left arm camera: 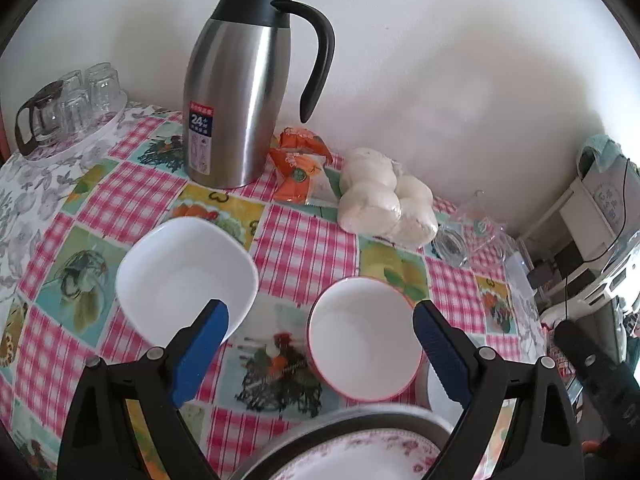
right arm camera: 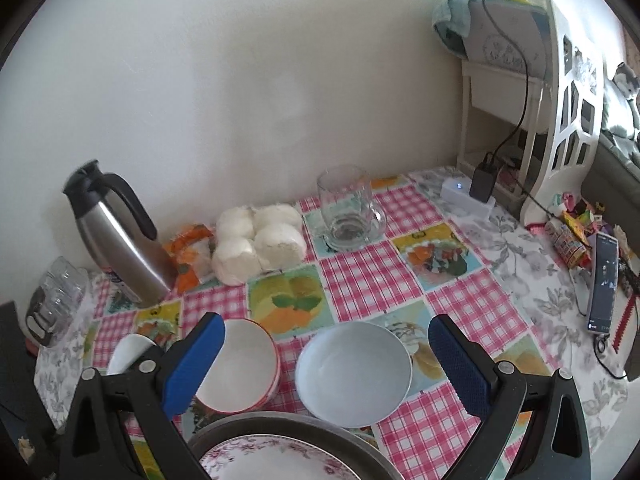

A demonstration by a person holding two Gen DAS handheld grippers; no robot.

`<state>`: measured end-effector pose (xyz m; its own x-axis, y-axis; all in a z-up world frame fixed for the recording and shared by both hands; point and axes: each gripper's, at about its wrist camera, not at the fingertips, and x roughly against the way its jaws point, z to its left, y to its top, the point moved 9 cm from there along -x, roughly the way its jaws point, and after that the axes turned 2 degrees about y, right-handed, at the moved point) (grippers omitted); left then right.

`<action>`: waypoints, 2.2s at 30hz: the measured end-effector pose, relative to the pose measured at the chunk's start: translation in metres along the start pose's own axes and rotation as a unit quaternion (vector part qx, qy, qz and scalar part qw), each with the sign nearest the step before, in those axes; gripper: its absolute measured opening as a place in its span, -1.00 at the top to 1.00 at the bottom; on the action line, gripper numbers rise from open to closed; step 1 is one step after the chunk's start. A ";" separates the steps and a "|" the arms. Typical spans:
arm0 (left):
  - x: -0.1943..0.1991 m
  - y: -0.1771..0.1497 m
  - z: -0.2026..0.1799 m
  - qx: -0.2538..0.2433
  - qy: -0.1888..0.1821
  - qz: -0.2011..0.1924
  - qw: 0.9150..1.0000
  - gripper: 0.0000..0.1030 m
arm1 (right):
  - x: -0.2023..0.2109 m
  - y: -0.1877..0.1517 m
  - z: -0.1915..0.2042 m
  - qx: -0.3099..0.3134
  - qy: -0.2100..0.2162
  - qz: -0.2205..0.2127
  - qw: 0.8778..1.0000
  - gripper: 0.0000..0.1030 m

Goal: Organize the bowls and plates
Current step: 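Move the right tool to the red-rimmed white bowl rim, then close the right tool on the red-rimmed bowl rim and lift it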

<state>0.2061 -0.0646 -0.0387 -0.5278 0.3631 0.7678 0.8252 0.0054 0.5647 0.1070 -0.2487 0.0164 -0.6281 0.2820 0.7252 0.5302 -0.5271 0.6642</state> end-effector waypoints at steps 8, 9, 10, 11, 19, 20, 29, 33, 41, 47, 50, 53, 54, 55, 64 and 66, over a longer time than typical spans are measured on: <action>-0.027 0.005 -0.007 0.008 -0.030 0.016 0.999 -0.99 | -0.033 0.001 -0.008 -0.031 0.029 0.027 0.999 -1.00; -0.030 0.004 -0.008 0.008 -0.033 0.022 0.999 -0.99 | -0.038 0.001 -0.007 -0.033 0.034 0.032 0.998 -1.00; -0.034 0.001 -0.011 0.005 -0.037 0.034 0.999 -0.99 | -0.042 0.000 -0.006 -0.033 0.037 0.038 0.998 -1.00; -0.038 -0.001 -0.013 0.002 -0.038 0.043 0.998 -0.99 | -0.049 -0.003 -0.005 -0.033 0.041 0.048 0.997 -1.00; -0.052 -0.011 -0.007 0.007 0.002 0.082 0.997 -0.98 | -0.077 -0.019 0.003 -0.020 0.066 0.085 0.994 -0.94; -0.053 -0.012 -0.005 0.010 0.007 0.087 0.996 -0.98 | -0.079 -0.021 0.005 -0.017 0.072 0.087 0.994 -0.90; -0.053 -0.015 -0.002 0.033 -0.001 0.107 0.994 -0.63 | -0.094 -0.037 0.025 0.010 0.119 0.116 0.986 -0.45; -0.055 -0.018 -0.004 0.037 -0.008 0.117 0.992 -0.44 | -0.096 -0.044 0.038 0.029 0.134 0.126 0.983 -0.15; -0.061 -0.024 -0.009 0.033 -0.017 0.136 0.990 -0.02 | -0.099 -0.055 0.057 0.060 0.153 0.130 0.978 0.26; -0.072 -0.033 -0.006 0.033 -0.010 0.148 0.988 0.18 | -0.108 -0.064 0.061 0.069 0.151 0.143 0.976 0.39; -0.078 -0.038 -0.003 0.029 -0.001 0.153 0.988 0.30 | -0.113 -0.068 0.059 0.066 0.147 0.150 0.975 0.47; -0.083 -0.042 -0.001 0.023 0.009 0.159 0.987 0.40 | -0.117 -0.070 0.057 0.063 0.146 0.156 0.975 0.55; -0.085 -0.044 0.000 0.023 0.011 0.161 0.987 0.43 | -0.118 -0.072 0.057 0.063 0.145 0.158 0.975 0.58; -0.088 -0.046 0.000 0.021 0.014 0.164 0.986 0.46 | -0.119 -0.072 0.056 0.064 0.144 0.157 0.975 0.61; -0.105 -0.064 0.011 0.034 0.030 0.191 0.981 0.64 | -0.117 -0.074 0.061 0.085 0.138 0.156 0.974 0.61; -0.105 -0.063 0.015 0.042 0.034 0.188 0.981 0.65 | -0.117 -0.075 0.064 0.089 0.143 0.158 0.973 0.61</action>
<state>0.2124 -0.0889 -0.1589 -0.1920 0.2912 0.9372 0.9763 -0.0402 0.2125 0.1772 -0.1902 -0.1068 -0.5373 -0.1196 0.8349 0.7964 -0.3977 0.4555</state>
